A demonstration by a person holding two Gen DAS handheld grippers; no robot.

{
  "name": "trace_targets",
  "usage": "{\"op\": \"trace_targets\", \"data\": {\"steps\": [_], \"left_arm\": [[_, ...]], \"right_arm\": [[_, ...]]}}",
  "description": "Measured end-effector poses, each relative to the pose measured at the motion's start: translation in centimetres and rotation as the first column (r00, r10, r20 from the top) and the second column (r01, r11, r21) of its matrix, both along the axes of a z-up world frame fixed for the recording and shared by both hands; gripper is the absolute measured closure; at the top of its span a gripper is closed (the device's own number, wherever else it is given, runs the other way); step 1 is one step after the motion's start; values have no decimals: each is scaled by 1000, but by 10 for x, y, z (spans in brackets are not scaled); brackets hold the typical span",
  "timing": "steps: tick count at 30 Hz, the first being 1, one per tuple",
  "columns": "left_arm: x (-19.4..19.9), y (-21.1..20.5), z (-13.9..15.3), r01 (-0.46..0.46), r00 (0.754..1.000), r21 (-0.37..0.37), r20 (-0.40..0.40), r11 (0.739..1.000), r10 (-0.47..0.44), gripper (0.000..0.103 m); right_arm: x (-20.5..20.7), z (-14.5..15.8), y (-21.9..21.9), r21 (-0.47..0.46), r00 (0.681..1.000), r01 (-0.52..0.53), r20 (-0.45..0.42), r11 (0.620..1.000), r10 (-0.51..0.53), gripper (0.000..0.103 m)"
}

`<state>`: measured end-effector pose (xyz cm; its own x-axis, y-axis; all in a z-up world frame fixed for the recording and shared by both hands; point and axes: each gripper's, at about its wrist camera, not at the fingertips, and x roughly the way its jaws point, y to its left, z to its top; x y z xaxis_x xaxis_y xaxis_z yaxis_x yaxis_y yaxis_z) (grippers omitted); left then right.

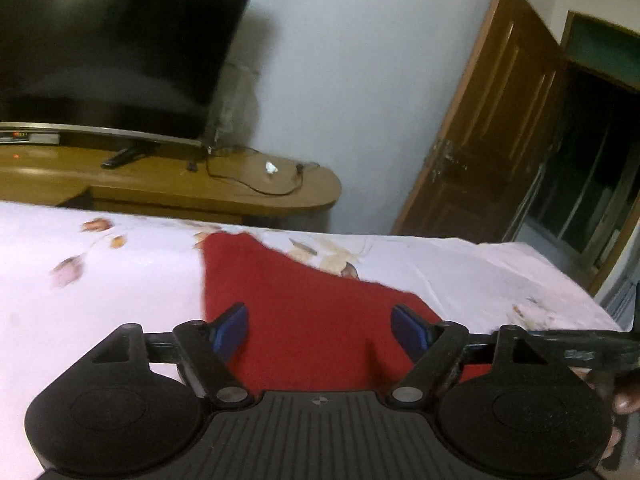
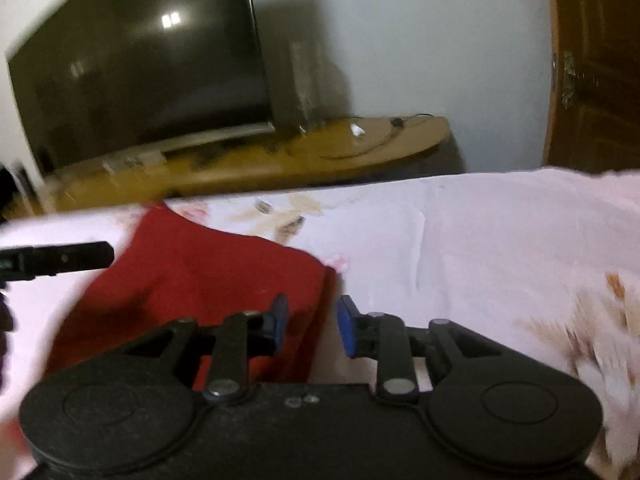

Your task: Fold small clothes

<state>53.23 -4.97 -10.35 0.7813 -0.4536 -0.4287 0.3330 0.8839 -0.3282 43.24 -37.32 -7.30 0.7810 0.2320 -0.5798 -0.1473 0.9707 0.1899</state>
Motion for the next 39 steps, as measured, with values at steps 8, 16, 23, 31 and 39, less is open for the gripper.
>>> {"op": "trace_targets", "data": {"steps": [8, 16, 23, 31, 39], "left_arm": [[-76, 25, -31, -34, 990, -1, -135, 999, 34, 25], [-64, 15, -51, -39, 970, 30, -238, 999, 45, 28], [-67, 14, -52, -43, 971, 17, -235, 999, 45, 28], [-65, 3, -56, 7, 975, 69, -222, 998, 9, 56], [-85, 12, -17, 0, 997, 130, -80, 991, 11, 55]], "right_arm": [[-92, -9, -21, 270, 992, -3, -121, 963, 36, 76], [-92, -6, -10, 328, 992, -3, -119, 945, 44, 78], [-91, -9, -2, 349, 988, -33, -130, 937, 83, 77], [-103, -19, 6, 195, 989, -19, -143, 981, 48, 97], [-112, -6, -6, 207, 999, 29, -44, 978, -20, 82]]}}
